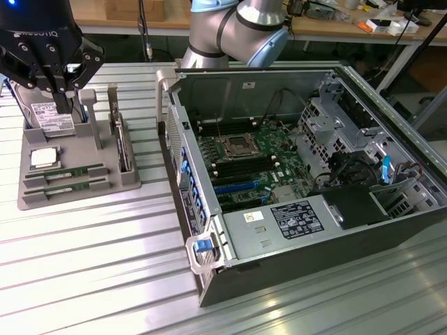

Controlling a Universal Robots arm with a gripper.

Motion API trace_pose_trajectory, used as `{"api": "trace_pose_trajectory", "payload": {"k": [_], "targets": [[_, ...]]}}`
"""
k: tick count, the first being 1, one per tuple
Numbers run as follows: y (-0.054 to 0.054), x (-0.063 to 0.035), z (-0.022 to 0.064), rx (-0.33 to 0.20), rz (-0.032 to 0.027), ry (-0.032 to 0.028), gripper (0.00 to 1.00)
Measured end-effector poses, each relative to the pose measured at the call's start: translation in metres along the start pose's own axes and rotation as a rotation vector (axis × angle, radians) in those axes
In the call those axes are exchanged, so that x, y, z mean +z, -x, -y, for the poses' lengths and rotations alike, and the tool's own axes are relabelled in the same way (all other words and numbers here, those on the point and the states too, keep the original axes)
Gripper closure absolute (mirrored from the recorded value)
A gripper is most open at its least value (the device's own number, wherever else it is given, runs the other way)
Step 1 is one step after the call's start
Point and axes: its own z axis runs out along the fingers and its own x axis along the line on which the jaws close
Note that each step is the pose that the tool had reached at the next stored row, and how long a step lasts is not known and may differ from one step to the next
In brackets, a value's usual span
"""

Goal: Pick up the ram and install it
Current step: 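Pick up the ram and move it above insertion slot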

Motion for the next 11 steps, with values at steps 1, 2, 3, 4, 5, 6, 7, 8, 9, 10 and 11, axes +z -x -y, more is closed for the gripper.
{"api": "trace_pose_trajectory", "payload": {"k": [1, 2, 3, 4, 5, 6, 7, 8, 9, 10, 11], "targets": [[0.0, 0.0, 0.0, 0.0, 0.0, 0.0, 0.89], [0.0, 0.0, 0.0, -0.002, 0.0, 0.0, 0.89], [0.0, 0.0, 0.0, -0.004, -0.0002, 0.0, 0.89], [0.0, 0.0, 0.0, -0.011, -0.0006, 0.0002, 0.89], [0.0, 0.0, 0.0, -0.018, -0.0008, 0.0004, 0.89], [0.0, 0.0, 0.0, -0.029, -0.0013, 0.0007, 0.89], [0.0, 0.0, 0.0, -0.046, -0.0021, 0.0011, 0.89], [0.0, 0.0, 0.0, -0.066, -0.0029, 0.0016, 0.89], [0.0, 0.0, 0.0, -0.105, -0.0047, 0.0025, 0.89], [0.0, 0.0, 0.0, -0.131, -0.0059, 0.0032, 0.89], [0.0, 0.0, 0.0, -0.146, -0.0065, 0.0036, 0.89]]}}
